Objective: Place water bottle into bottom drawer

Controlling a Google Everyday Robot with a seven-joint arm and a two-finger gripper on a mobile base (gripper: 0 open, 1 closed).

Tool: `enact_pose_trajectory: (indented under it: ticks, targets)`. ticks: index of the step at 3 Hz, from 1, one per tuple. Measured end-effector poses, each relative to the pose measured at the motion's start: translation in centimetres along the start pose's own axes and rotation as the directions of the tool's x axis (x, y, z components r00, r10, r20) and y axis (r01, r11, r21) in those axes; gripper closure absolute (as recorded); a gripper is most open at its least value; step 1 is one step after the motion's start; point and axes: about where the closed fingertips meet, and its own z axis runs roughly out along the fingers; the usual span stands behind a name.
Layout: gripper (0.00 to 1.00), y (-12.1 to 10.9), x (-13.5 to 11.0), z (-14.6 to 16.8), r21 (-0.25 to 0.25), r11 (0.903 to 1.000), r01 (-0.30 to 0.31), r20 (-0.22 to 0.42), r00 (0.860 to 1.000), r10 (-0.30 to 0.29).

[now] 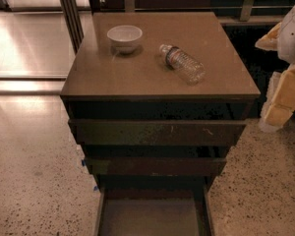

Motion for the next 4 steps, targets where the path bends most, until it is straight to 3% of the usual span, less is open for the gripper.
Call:
enact_pose_trajectory:
  ticks: [1,2,3,4]
  targets:
    - [0.0,0.0,0.0,0.0,0.0,1.0,0.0,0.0,1.0,0.0]
    - [0.0,-0.9,0.1,0.7,0.008,0.9993,-0.037,0.078,0.996,0.036]
    - [0.0,-4.6,-0.6,2.5,0.017,0.9931,-0.116,0.228,0.967,0.109]
    - [0.0,-8.4,-1.9,5.1,0.004,0.9857,-0.169,0.325,0.932,0.158]
